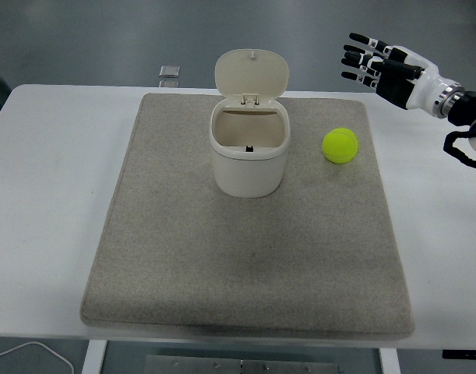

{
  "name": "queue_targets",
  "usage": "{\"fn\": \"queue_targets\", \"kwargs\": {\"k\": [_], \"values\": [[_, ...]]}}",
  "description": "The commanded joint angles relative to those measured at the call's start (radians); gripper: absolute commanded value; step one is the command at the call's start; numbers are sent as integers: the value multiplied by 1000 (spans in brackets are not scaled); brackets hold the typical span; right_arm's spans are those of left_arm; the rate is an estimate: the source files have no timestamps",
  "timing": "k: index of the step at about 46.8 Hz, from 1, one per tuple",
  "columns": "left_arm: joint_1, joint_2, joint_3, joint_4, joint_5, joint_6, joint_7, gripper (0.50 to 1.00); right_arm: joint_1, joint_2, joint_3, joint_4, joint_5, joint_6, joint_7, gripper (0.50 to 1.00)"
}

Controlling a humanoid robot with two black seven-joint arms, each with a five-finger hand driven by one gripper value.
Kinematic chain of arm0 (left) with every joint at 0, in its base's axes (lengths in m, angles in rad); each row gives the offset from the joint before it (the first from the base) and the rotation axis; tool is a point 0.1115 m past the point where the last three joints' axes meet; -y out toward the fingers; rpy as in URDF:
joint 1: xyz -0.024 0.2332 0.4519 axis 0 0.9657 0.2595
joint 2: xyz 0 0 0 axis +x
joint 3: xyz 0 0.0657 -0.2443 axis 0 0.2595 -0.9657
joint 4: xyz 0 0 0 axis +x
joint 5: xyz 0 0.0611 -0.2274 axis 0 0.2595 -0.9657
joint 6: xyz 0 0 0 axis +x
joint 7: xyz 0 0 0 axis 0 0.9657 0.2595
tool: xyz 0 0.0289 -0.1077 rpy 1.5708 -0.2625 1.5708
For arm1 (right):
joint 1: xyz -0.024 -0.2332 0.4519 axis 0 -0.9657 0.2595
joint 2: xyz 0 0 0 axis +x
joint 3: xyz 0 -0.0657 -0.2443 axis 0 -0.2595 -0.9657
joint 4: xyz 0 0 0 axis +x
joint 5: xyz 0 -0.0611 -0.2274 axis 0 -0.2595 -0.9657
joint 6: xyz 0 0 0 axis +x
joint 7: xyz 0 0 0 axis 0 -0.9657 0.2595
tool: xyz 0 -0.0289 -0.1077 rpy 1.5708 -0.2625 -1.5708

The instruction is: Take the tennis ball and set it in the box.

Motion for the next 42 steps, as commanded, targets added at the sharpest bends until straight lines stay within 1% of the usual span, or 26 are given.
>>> {"fn": "queue_targets", "kwargs": {"k": [1,7,16,23,27,35,42], "values": [[2,0,0,1,1,0,-2,992,-2,1,0,1,-2,0,2,930],[17,0,-3,1,-1,0,-2,992,0,1,1,-1,-5,-3,2,930],[17,0,-5,1,-1,0,-2,992,2,1,0,-4,-8,-9,5,930],[3,0,-2,-8,1,0,-2,992,0,4,2,-7,-5,-11,14,930],[-8,0,-3,-11,1,0,-2,992,0,21,0,-13,-5,-14,23,930],[-9,0,-3,-2,-1,0,-2,992,0,42,-5,-53,-12,-11,44,930],[-9,0,-3,-5,1,0,-2,992,0,36,-11,-64,-51,-2,46,930]]}}
